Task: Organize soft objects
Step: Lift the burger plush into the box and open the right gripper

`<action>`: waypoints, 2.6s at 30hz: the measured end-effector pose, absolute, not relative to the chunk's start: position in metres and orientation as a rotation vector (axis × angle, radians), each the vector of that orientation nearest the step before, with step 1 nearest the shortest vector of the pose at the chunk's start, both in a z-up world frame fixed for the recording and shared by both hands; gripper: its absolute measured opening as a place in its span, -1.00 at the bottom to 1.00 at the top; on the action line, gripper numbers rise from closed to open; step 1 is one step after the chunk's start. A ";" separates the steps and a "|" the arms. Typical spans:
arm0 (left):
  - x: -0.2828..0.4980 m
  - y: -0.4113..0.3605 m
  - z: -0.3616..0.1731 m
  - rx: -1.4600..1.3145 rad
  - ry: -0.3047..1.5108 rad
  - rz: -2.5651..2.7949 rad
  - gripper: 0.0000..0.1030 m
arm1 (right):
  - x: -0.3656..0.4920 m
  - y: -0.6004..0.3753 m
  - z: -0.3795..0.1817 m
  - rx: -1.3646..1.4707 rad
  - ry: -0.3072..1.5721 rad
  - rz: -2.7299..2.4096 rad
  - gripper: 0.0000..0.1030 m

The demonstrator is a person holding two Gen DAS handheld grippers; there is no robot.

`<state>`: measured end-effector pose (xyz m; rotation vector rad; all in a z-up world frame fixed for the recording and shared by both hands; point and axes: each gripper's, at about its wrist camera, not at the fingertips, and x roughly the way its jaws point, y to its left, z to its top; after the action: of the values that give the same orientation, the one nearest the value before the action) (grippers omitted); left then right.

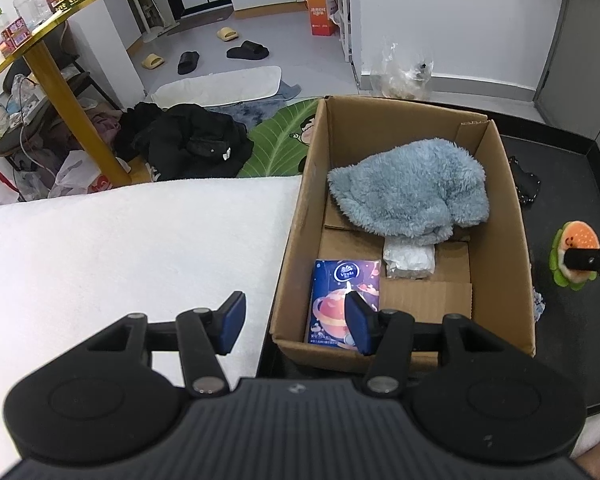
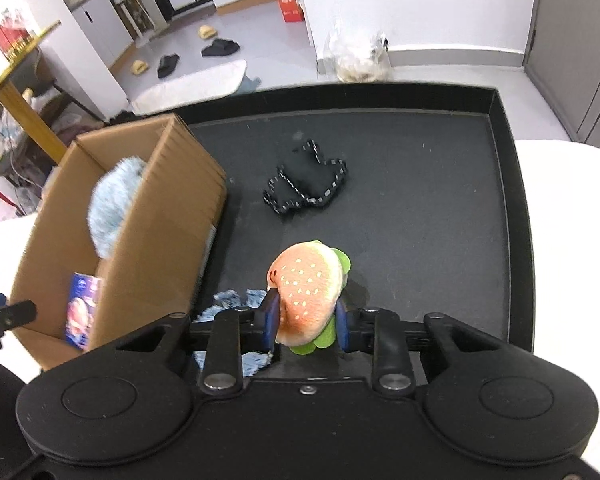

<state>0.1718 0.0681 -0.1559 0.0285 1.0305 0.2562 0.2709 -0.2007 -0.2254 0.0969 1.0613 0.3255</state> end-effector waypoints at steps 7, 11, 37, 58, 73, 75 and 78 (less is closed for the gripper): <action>0.167 0.070 -0.153 0.019 1.010 0.250 0.04 | 0.266 -0.201 -0.209 0.128 1.033 0.347 -0.47; 0.167 0.074 -0.152 -0.002 1.009 0.244 0.04 | 0.261 -0.197 -0.196 0.135 1.011 0.367 -0.47; 0.165 0.089 -0.154 -0.121 0.992 0.210 0.05 | 0.257 -0.124 -0.140 0.093 0.910 0.492 -0.47; 0.163 0.107 -0.160 -0.217 0.982 0.192 -0.57 | 0.255 -0.061 -0.150 0.036 0.953 0.557 -0.45; 0.163 0.116 -0.163 -0.261 0.974 0.190 -0.80 | 0.259 -0.026 -0.157 0.043 0.978 0.592 -0.40; 0.164 0.117 -0.163 -0.266 0.974 0.189 -0.80 | 0.260 -0.024 -0.156 0.052 0.975 0.596 -0.25; 0.164 0.115 -0.163 -0.265 0.971 0.189 -0.80 | 0.261 -0.025 -0.157 0.058 0.975 0.592 -0.22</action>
<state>0.1636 0.1151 -0.1634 -0.2654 0.9713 0.1888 0.2610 -0.0251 -0.1573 0.0575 0.9753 0.5919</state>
